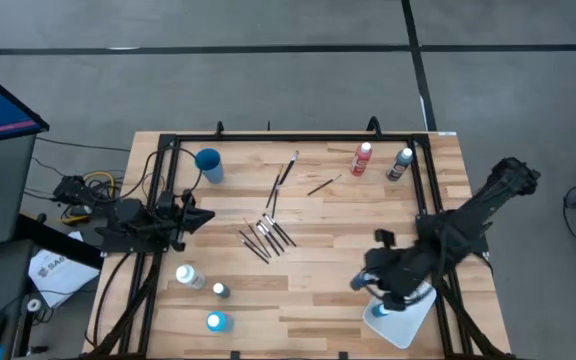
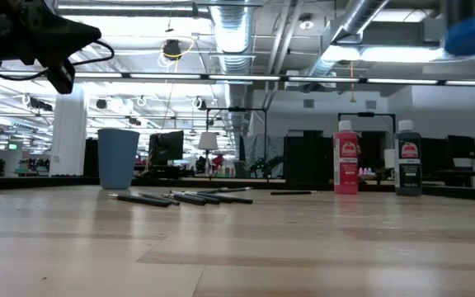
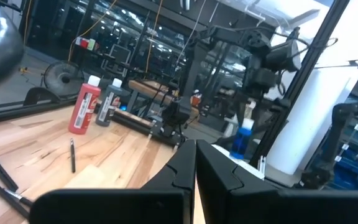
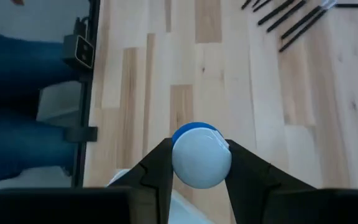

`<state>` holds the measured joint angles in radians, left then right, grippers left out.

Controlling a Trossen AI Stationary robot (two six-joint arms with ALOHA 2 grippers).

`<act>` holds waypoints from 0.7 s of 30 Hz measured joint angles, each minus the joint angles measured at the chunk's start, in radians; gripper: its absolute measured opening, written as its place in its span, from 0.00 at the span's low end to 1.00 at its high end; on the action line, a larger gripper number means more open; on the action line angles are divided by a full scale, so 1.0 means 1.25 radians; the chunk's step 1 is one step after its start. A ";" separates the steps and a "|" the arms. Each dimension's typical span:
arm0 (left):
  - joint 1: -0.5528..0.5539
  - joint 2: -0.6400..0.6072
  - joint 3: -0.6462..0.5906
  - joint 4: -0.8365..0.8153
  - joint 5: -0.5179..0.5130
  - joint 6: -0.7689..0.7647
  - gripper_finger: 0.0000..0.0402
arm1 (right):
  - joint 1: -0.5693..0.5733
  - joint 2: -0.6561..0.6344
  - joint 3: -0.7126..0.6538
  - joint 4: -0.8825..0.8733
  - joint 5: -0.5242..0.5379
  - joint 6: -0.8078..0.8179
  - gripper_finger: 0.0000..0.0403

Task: Pick & Place Paint Supplies
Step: Put the small blue paint bottle into the white bin

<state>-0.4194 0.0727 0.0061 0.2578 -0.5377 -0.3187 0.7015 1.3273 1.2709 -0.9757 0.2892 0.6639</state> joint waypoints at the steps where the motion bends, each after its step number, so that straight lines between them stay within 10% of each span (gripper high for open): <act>1: 0.000 0.000 0.000 0.002 0.000 0.000 0.01 | 0.020 -0.012 0.000 -0.018 0.021 0.029 0.26; 21: 0.000 0.003 0.000 0.010 0.000 0.000 0.01 | 0.196 0.028 0.000 -0.299 0.028 0.484 0.27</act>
<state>-0.4194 0.0761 0.0062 0.2703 -0.5377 -0.3187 0.9465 1.3620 1.2706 -1.3493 0.3245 1.2691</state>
